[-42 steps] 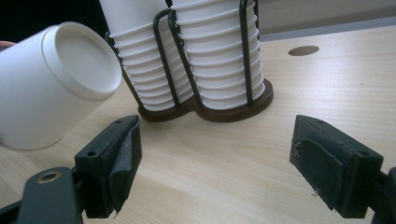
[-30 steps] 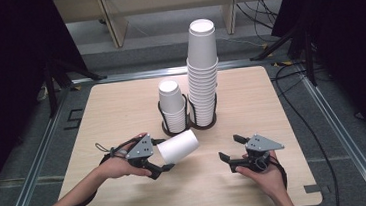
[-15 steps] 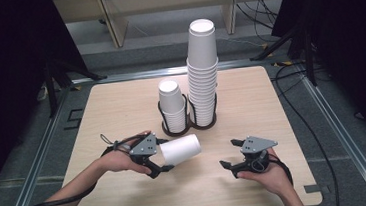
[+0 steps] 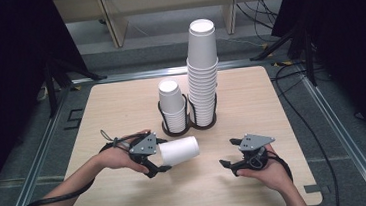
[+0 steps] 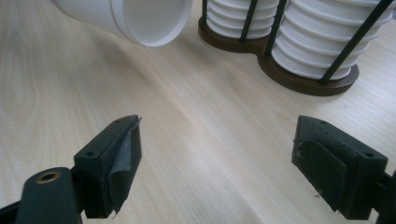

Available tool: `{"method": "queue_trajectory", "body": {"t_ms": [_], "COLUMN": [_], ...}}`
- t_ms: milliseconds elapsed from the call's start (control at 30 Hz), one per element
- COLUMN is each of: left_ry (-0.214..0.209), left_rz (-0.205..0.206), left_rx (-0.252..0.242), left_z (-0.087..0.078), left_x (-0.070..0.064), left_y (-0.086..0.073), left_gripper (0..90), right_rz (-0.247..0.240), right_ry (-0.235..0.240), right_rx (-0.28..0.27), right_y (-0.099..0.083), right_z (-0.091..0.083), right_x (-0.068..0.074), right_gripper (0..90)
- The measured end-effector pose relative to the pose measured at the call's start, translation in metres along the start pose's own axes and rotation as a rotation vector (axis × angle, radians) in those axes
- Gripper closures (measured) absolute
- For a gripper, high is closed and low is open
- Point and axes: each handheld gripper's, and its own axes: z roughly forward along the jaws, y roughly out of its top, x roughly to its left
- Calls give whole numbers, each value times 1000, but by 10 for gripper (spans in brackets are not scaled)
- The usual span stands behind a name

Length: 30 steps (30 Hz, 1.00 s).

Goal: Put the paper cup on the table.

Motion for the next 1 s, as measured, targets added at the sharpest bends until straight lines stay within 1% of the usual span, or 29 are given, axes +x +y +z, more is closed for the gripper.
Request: {"method": "queue_trajectory", "body": {"t_ms": [33,100,133,167,200,233,267,300,333,367,400,467,500,533,567,600,633,667,700,733,767,800,833,867,900,933,967,1000], "left_ry": [12,13,8,1,2,2,-10,-5,-22,-22,-28,-32,-41,-47,-47,-60,-59,-73,-73,-78,-78,-80,-80,-83,-90,-94,-94,-93], "left_rz": [3,11,18,14,24,24,36,36,41,41,39,35,33,44,44,43,42,25,25,49,49,56,56,60,64,60,60,64], "left_rx": [3,13,26,24,46,46,59,69,83,83,96,95,103,124,124,134,132,137,137,166,166,167,167,173,185,187,187,189], "left_z": [0,0,0,0,-1,-1,-1,-1,-2,-2,-4,-4,-5,-6,-6,-6,-6,-6,-6,-7,-7,-7,-7,-7,-8,-8,-8,-8], "left_x": [0,1,3,4,5,5,7,7,9,9,10,10,10,11,11,11,11,11,11,12,12,12,12,12,13,13,13,13], "left_y": [1,3,4,4,5,5,5,5,6,6,7,7,8,8,8,9,9,10,10,12,12,14,14,15,16,18,18,18], "left_gripper": [164,164,163,163,164,163,163,164,164,164,165,165,165,165,165,165,165,165,164,165,165,165,165,165,165,165,165,165], "right_rz": [-23,-29,-36,-36,-36,-36,-38,-38,-55,-55,-54,-60,-32,-49,-49,-55,-55,-69,-69,-52,-52,-74,-74,-102,-82,-95,-95,-85], "right_ry": [2,2,1,1,2,2,2,2,4,4,8,10,17,22,22,21,21,30,30,39,39,55,55,50,57,63,63,70], "right_rx": [2,6,11,11,17,17,17,21,22,22,25,29,38,45,45,46,46,48,48,62,62,50,50,51,65,71,71,82], "right_y": [1,2,2,2,2,2,3,3,3,3,3,3,3,3,3,3,3,4,4,4,4,5,5,5,5,6,6,6], "right_z": [-1,-2,-4,-4,-6,-6,-6,-7,-7,-7,-6,-6,-6,-5,-5,-4,-4,-4,-4,-4,-4,-2,-2,-2,-2,0,0,0], "right_x": [-1,-3,-5,-5,-6,-6,-6,-6,-8,-8,-8,-8,-6,-7,-7,-6,-6,-6,-6,-4,-4,-4,-4,-6,-4,-5,-5,-5], "right_gripper": [166,166,166,166,166,166,166,166,166,166,166,166,167,166,166,166,166,167,167,167,167,167,167,169,169,173,173,179]}}
